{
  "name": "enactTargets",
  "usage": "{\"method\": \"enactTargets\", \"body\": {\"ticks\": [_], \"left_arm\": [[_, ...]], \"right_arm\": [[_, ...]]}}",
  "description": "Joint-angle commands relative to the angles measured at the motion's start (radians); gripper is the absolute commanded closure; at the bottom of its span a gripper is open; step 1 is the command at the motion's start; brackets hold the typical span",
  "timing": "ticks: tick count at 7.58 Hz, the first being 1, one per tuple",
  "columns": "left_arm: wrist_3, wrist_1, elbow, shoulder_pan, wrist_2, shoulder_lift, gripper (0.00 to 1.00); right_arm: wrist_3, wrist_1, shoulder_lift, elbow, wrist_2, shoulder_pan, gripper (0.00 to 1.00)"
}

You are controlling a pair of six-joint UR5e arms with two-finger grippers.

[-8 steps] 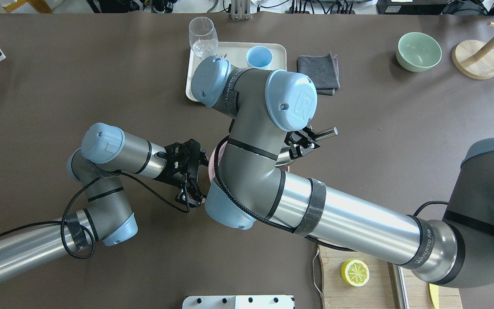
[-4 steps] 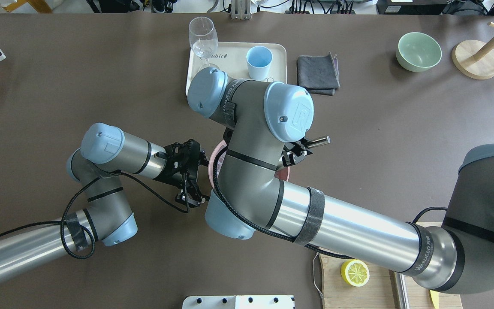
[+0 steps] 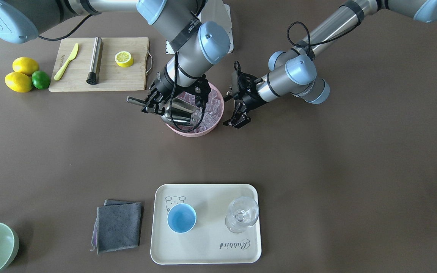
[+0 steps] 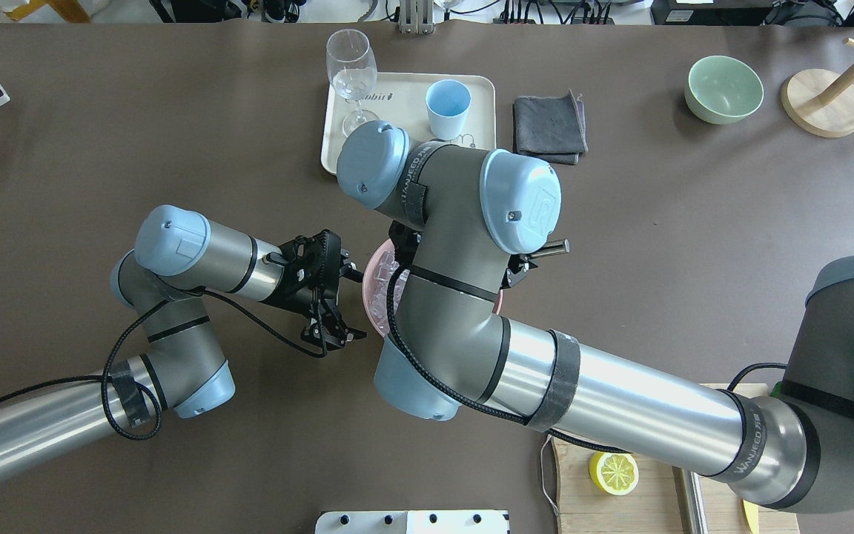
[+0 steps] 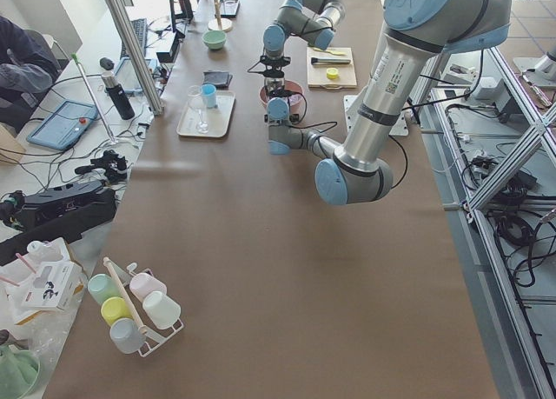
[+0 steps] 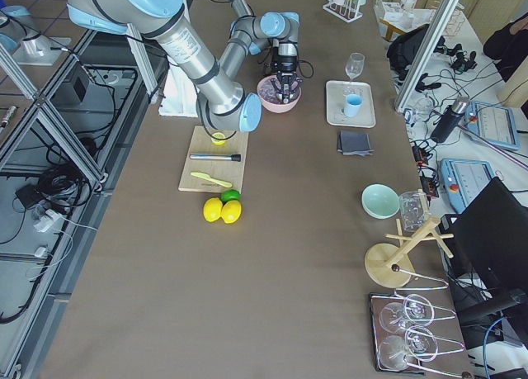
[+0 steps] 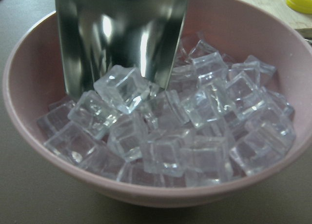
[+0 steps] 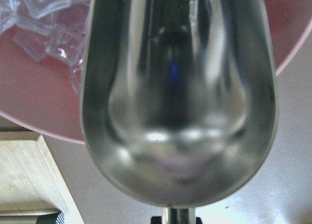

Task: Put ice in cup with scoop
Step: 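Push the scoop through the ice with the right gripper while the left steadies the bowl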

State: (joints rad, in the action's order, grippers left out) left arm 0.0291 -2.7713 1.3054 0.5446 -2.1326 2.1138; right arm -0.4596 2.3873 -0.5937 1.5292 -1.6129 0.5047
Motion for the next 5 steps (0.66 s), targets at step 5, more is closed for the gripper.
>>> {"method": "enactTargets", "body": {"ticks": [5], "left_arm": [[-0.104, 0.004, -0.011, 0.011, 0.043, 0.014, 0.02]], "right_arm": [[0.211, -0.216, -0.190, 0.193, -0.021, -0.002, 1.00]]}}
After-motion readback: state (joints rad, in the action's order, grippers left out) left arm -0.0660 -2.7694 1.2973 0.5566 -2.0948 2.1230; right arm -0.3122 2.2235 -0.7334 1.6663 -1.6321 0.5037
